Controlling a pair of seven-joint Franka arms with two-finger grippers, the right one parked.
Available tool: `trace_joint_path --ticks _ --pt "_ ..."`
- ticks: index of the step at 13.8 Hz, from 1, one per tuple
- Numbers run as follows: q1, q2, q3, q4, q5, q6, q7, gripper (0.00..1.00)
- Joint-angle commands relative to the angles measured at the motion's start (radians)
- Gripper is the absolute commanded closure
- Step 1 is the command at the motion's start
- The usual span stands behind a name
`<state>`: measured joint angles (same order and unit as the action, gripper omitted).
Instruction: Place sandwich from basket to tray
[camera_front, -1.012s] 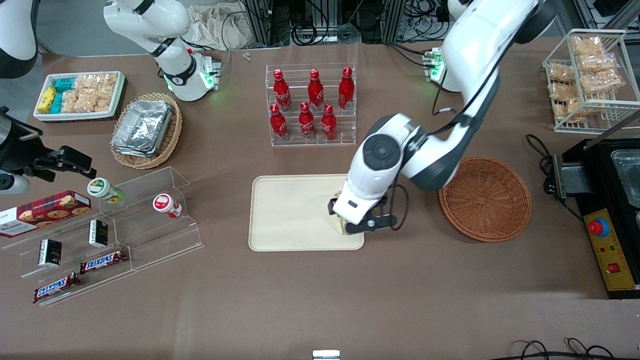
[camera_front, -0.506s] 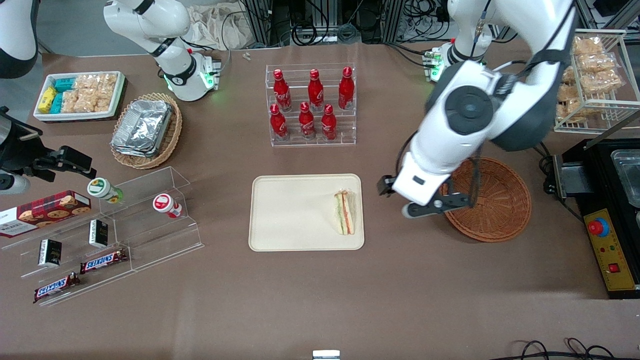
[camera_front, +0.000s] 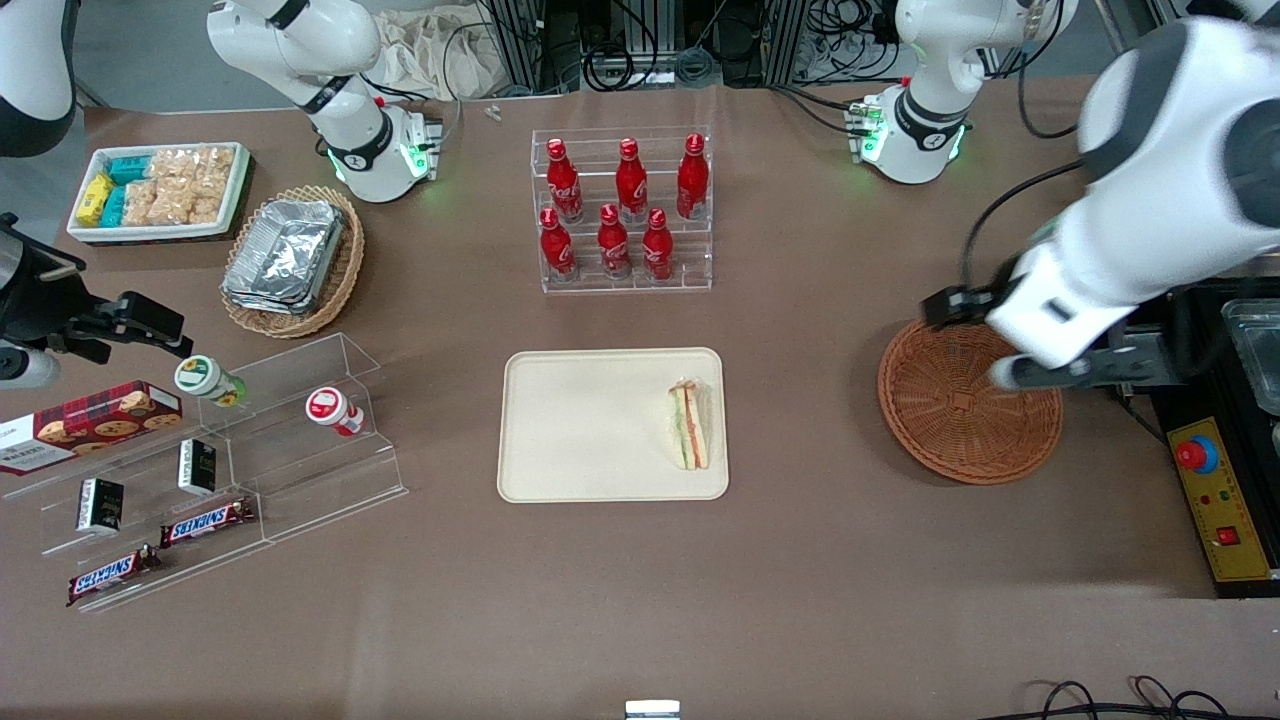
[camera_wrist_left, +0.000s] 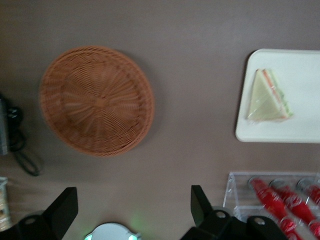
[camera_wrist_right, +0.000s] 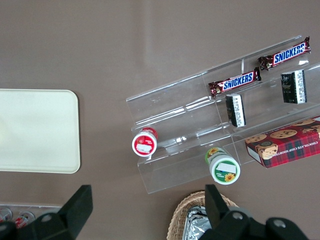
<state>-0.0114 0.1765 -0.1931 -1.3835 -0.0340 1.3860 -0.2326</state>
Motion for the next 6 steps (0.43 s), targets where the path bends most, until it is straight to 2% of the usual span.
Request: trace_joint_path --ticks 1,2,4,6 --pt "-0.132 -0.136 0.255 -0.104 -0.035 -0.035 0.171 0.00" --pt "-0.160 -0.182 0.321 -0.150 -0.034 -0.029 0.199 0.00" --pt "-0.162 -0.230 0.337 -0.201 -0.012 -0.001 0.225 0.00" --pt "-0.164 -0.209 0.330 -0.186 0.020 0.008 0.219 0.00"
